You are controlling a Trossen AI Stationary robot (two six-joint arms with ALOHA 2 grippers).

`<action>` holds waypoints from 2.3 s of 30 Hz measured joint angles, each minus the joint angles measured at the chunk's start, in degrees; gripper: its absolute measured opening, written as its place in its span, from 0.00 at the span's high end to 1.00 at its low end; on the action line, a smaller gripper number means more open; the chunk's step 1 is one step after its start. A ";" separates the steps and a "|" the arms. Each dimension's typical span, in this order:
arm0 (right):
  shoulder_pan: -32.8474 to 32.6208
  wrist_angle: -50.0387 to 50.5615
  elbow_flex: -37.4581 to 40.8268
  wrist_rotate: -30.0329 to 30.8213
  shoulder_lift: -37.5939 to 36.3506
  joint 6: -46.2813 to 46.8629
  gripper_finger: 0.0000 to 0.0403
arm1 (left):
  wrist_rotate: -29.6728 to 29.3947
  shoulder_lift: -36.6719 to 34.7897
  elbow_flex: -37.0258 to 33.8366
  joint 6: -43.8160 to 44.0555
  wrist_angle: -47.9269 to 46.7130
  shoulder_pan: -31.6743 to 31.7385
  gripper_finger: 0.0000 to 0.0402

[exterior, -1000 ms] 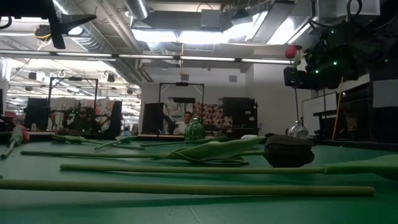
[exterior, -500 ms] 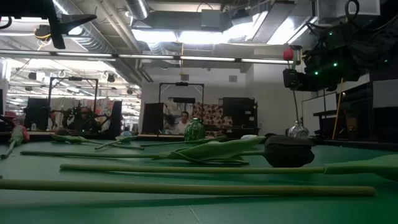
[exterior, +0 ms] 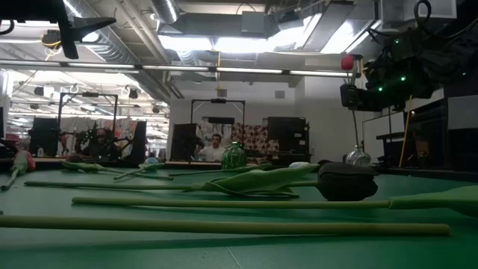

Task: Sort flowers into vase by color
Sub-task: Put the pink tulip into the top transparent vase

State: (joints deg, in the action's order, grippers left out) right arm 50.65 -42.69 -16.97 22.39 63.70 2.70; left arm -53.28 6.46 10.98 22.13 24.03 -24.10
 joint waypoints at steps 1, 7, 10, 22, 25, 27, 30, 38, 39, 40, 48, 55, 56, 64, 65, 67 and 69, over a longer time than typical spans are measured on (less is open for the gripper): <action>0.00 0.01 0.00 0.00 0.00 0.00 0.82 | 0.02 0.00 0.00 0.01 0.00 0.00 0.42; 0.00 -0.14 -0.02 0.29 -0.03 -0.02 0.71 | 0.02 0.00 0.00 0.00 0.00 0.00 0.42; 0.00 -0.19 -0.04 1.03 -0.07 -0.04 0.65 | 0.02 0.00 0.00 0.02 0.00 0.00 0.42; 0.00 -2.71 -0.11 0.87 -0.89 -0.07 0.54 | 0.02 0.00 0.00 0.40 -1.09 0.00 0.42; 0.00 -5.47 -0.17 0.77 -3.07 -0.07 0.54 | 0.02 0.00 0.00 0.57 -1.09 0.00 0.42; 0.00 -6.75 -0.17 0.56 -5.17 -0.10 0.54 | 0.02 0.00 0.00 0.55 -1.09 0.00 0.42; -0.38 -6.40 -1.25 -1.51 -9.68 -0.27 0.54 | 0.02 0.00 0.00 0.54 -1.09 0.00 0.42; -8.61 24.30 -17.34 -11.29 -17.16 -1.57 0.54 | 0.08 0.00 0.00 1.18 -1.07 0.00 0.42; -10.43 29.92 -20.46 -11.89 -16.92 -2.46 0.54 | 0.22 0.00 0.00 1.66 -1.09 0.00 0.42; -12.17 35.01 -23.62 -12.08 -16.55 -3.10 0.54 | 0.60 0.00 0.00 1.79 -1.11 -0.03 0.42; -23.60 57.13 -41.17 -11.45 -14.65 -4.30 0.54 | 9.09 2.34 0.02 5.62 -1.11 -0.30 0.42; -29.78 64.98 -47.64 -9.49 -14.65 -1.16 0.54 | 17.56 9.90 0.96 15.26 -3.24 -0.30 0.42; -30.32 65.92 -48.15 -9.49 -14.69 -0.40 0.54 | 19.02 11.46 2.31 17.02 -5.49 -0.28 0.42; -34.57 70.27 -48.57 -10.45 -13.95 6.21 0.54 | 33.48 25.12 19.89 25.41 -29.84 -0.31 0.42; -35.04 70.16 -48.57 -10.35 -13.47 7.42 0.54 | 34.81 26.52 21.75 25.91 -31.92 -0.31 0.42; -36.29 69.58 -48.57 -10.30 -11.51 9.69 0.54 | 37.45 28.72 25.14 27.18 -34.11 -0.31 0.42; -38.68 69.67 -48.59 -10.59 -8.17 12.17 0.54 | 39.83 29.91 27.75 27.31 -34.28 -0.31 0.42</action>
State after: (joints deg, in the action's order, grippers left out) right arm 11.97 26.98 -65.56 11.80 55.53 14.87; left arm -13.44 36.37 38.73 49.44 -10.25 -24.40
